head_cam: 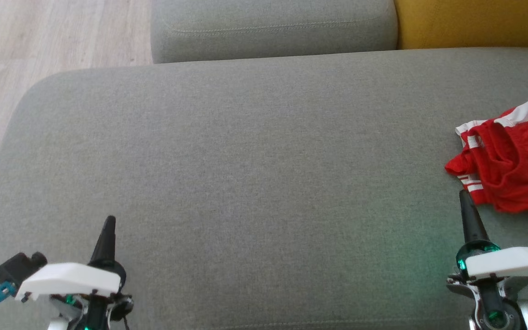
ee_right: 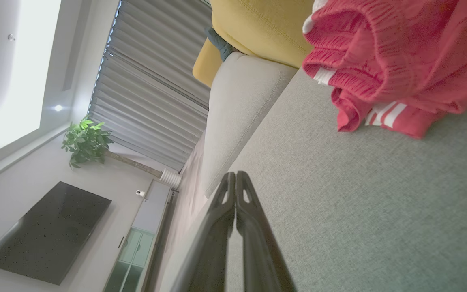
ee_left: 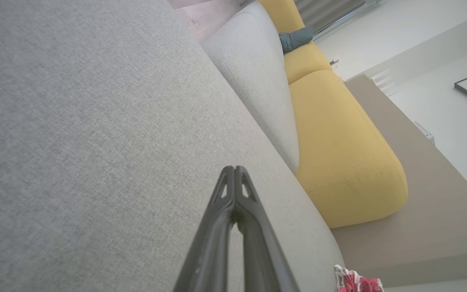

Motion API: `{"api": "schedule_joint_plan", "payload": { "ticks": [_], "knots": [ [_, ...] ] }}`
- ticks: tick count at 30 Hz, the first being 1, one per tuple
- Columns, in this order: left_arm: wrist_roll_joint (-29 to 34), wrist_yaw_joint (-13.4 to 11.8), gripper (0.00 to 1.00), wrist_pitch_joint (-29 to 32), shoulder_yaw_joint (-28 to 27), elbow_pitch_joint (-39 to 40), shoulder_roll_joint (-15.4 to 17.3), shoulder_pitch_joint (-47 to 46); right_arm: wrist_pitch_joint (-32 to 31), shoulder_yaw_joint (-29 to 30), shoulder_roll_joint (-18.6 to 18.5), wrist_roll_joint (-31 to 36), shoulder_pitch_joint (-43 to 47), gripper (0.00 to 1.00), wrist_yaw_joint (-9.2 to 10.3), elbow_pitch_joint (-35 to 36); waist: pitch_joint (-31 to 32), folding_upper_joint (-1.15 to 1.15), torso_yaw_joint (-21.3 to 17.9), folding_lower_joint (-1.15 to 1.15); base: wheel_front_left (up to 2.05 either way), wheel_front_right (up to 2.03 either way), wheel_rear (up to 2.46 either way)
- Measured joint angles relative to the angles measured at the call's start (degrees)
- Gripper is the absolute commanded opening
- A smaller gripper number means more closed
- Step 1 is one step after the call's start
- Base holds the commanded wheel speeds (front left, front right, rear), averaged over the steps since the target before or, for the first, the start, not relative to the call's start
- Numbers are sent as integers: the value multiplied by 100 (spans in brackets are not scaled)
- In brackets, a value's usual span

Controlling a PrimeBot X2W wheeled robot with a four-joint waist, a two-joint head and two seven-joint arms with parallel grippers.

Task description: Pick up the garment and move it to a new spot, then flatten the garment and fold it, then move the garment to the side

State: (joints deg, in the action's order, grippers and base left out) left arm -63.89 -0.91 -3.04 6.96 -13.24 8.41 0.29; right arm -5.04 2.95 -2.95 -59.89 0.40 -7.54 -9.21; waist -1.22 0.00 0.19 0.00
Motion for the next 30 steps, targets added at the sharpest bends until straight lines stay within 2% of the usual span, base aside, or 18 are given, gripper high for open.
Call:
{"api": "schedule_joint_plan", "payload": {
  "ticks": [30],
  "knots": [
    [-1780, 489, 0, 497, -599, -147, -300, -204, 0, 156, -7, -2046, -146, 0, 0, -397, 64, 0, -12, 0, 0, 0, 0]
  ]
}}
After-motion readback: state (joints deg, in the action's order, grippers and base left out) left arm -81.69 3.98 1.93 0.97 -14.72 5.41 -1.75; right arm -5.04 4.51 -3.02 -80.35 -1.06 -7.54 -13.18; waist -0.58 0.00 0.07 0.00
